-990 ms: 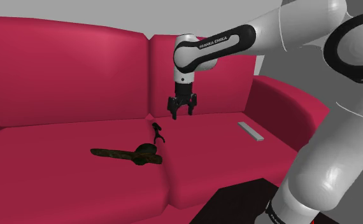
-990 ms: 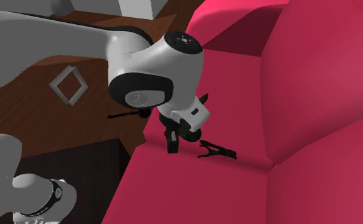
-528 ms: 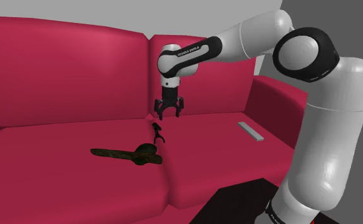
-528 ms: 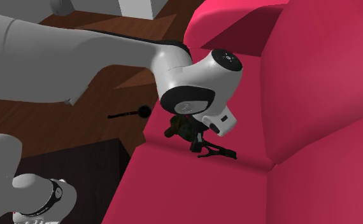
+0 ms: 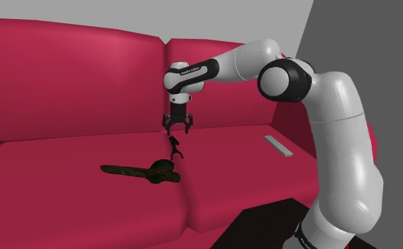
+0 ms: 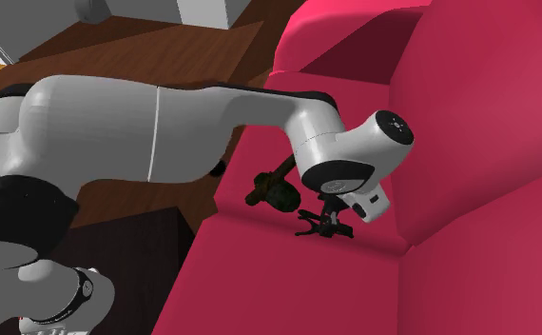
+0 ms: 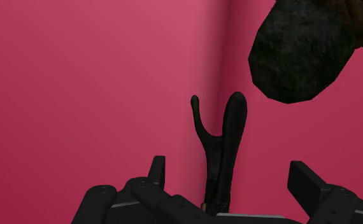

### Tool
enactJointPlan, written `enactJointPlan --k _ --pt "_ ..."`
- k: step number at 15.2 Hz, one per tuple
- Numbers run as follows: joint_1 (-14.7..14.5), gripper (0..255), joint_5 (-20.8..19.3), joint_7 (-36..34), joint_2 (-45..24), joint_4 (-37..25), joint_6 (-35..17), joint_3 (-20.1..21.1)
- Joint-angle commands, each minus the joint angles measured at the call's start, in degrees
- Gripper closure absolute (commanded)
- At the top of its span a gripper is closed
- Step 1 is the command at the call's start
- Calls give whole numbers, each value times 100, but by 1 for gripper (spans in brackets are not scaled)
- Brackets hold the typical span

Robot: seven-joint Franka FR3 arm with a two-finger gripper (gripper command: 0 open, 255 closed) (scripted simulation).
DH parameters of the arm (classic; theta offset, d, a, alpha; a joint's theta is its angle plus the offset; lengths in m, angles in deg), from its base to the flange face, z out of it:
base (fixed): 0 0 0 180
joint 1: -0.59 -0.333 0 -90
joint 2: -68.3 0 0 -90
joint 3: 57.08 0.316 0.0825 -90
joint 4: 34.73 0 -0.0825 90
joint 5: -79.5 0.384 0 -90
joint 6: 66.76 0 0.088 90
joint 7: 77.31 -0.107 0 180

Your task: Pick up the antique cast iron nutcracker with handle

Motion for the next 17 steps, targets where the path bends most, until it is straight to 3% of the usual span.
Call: enactJointPlan --k 1,4,13,14,17 --pt "25 0 48 -136 -533 -670 163 -34" --pt "58 0 103 -296 -1222 -1583 414 -65" --pt "55 0 109 -252 -1442 -1369 -19 -66" --pt "53 255 109 -253 -1449 -1372 -22 -65" --pt "52 255 109 -255 -1454 -1383 -17 -65"
